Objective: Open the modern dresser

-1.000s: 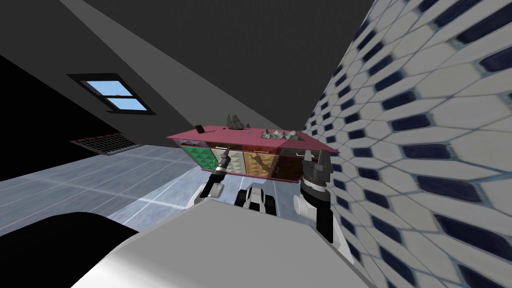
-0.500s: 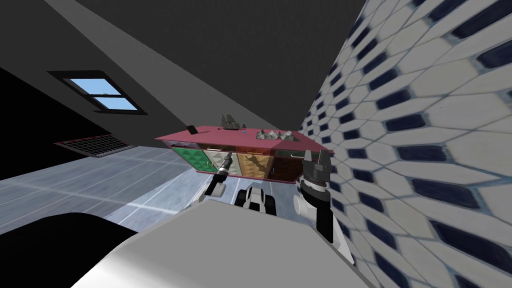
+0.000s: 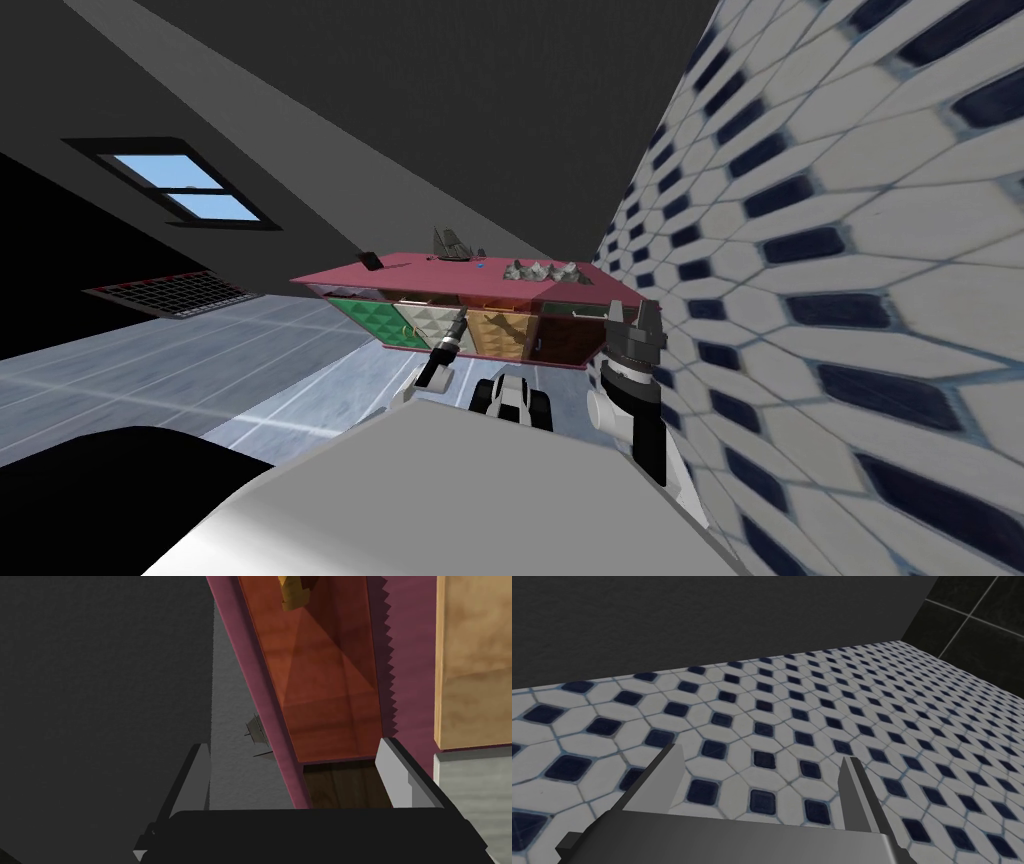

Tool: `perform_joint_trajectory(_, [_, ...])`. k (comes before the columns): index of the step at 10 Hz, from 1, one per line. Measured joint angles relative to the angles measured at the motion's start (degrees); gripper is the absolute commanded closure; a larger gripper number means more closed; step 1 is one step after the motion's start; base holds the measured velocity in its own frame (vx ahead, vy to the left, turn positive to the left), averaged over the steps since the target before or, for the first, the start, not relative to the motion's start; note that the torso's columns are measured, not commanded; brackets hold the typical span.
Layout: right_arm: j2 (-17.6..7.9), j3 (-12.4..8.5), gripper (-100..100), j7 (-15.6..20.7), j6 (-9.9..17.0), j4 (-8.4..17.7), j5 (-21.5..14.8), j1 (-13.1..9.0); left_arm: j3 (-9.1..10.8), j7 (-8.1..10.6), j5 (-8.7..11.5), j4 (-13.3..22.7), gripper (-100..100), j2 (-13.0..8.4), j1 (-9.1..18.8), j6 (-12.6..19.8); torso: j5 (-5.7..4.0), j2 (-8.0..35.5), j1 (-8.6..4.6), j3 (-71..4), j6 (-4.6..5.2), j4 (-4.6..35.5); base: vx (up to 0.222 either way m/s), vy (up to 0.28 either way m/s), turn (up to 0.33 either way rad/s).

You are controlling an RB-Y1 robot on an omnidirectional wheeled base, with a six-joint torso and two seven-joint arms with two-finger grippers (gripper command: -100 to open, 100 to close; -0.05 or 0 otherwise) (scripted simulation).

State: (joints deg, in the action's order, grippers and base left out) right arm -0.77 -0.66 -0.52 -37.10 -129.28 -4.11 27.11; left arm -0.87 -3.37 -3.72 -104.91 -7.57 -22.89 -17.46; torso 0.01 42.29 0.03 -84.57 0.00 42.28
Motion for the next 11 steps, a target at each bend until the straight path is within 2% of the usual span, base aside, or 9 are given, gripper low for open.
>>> perform_joint_trajectory(2, [0.0,0.0,0,0.0,0.0,0.0,0.0,0.0,-0.16,-0.22,-0.19,2.16,-100,1.58,0.88,0.45,-0.02,0.02,-0.06,0.02,0.0,0.01,0.056,-0.104,-0.02])
perform_joint_trajectory(5, [0.0,0.0,0,0.0,0.0,0.0,0.0,0.0,-0.26,-0.36,-0.33,4.59,-100,5.75,1.76,0.75,0.02,0.03,0.1,0.02,0.0,0.01,0.041,-0.057,-0.007])
perform_joint_trajectory(8, [-0.01,-0.01,0,0.0,0.0,0.0,0.0,0.01,-0.16,-0.33,-0.35,2.76,-100,5.75,1.59,2.36,0.01,-0.21,0.03,-0.12,0.0,-0.05,0.08,-0.003,-0.019])
perform_joint_trajectory(9, [-0.01,-0.01,0,0.0,0.0,0.0,0.0,0.0,-0.17,-0.33,-0.35,2.63,100,5.75,1.59,2.58,0.0,0.01,-0.02,-0.01,0.0,-0.01,-0.059,-0.009,0.039])
perform_joint_trajectory(11, [0.0,0.0,0,0.0,0.01,0.01,0.0,-0.02,-0.12,-0.25,-0.27,3.15,100,5.71,2.24,1.34,0.2,-0.01,0.1,0.11,0.01,-0.28,-0.075,-0.009,0.01])
